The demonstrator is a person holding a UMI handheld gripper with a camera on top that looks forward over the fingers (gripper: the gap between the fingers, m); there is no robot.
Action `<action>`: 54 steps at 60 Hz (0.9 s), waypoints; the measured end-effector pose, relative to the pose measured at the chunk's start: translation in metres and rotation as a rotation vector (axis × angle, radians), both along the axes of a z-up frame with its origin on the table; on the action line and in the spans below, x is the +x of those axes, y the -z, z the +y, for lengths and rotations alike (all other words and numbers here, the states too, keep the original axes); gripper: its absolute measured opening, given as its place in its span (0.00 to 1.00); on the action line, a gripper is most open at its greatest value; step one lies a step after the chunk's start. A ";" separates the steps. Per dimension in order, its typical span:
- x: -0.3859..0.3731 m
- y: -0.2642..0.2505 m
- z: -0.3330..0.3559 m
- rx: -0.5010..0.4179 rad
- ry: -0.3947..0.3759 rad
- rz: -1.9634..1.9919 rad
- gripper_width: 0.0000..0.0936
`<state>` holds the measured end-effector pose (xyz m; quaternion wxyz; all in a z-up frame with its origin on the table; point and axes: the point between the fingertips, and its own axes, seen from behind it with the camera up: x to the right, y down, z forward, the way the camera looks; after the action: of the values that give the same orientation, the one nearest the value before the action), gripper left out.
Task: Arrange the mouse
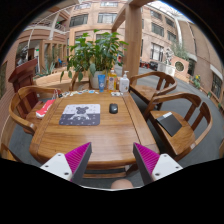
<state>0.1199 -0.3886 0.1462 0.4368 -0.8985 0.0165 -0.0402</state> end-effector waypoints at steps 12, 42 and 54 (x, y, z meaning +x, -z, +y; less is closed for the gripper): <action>0.022 0.060 0.106 -0.008 0.012 0.017 0.91; 0.041 0.143 0.358 -0.006 0.032 0.039 0.88; 0.041 0.160 0.384 -0.020 0.031 0.041 0.67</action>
<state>0.1608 -0.0048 -0.0142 0.4267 -0.9031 0.0392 -0.0286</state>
